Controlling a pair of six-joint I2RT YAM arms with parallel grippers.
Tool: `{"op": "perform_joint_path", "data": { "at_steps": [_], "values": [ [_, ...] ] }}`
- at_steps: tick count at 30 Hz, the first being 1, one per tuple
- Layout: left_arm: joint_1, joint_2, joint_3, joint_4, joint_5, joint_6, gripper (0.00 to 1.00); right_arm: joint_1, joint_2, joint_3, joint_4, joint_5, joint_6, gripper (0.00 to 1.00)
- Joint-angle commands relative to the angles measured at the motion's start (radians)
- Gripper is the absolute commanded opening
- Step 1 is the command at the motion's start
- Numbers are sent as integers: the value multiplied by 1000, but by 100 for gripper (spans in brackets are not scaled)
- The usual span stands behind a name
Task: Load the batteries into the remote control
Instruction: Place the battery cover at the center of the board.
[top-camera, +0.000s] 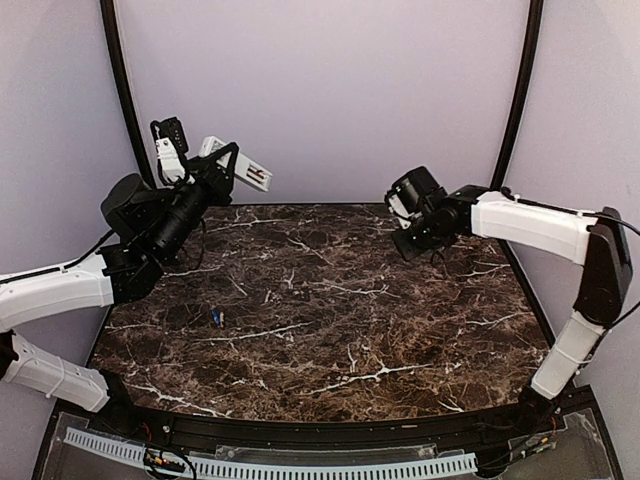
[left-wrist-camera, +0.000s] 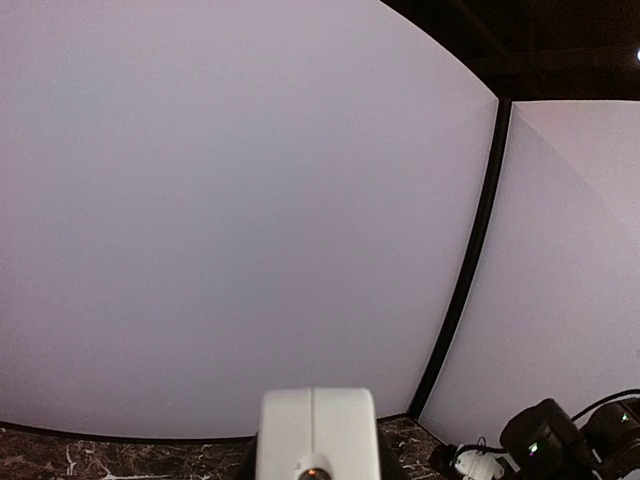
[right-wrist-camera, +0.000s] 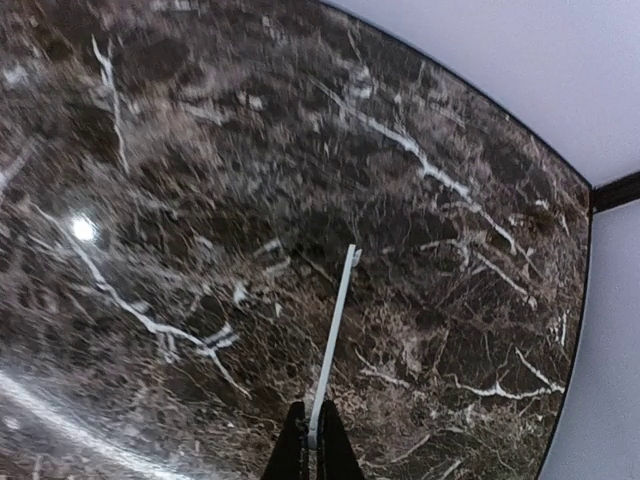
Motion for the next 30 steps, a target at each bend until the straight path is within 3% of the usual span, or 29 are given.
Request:
{"op": "perform_joint_path", "data": {
  "at_steps": [1,5,9,21,26,30],
  "values": [
    [13,-21,-15,-26,-55,9,0,66,209,18,-200,329,-64,0],
    [16,-19,-12,-29,-45,14,0,122,309,-2,-195,386,-158,0],
    [21,-21,-12,-30,-48,18,0,159,334,-44,-174,314,-219,1],
    [31,-17,-8,-30,-53,23,0,202,379,-73,-207,168,-261,19],
    [32,-19,-7,-43,-53,17,0,208,336,-48,-231,156,-247,24],
    [32,-9,-4,-67,-36,8,0,208,199,-13,-192,81,-247,32]
  ]
}}
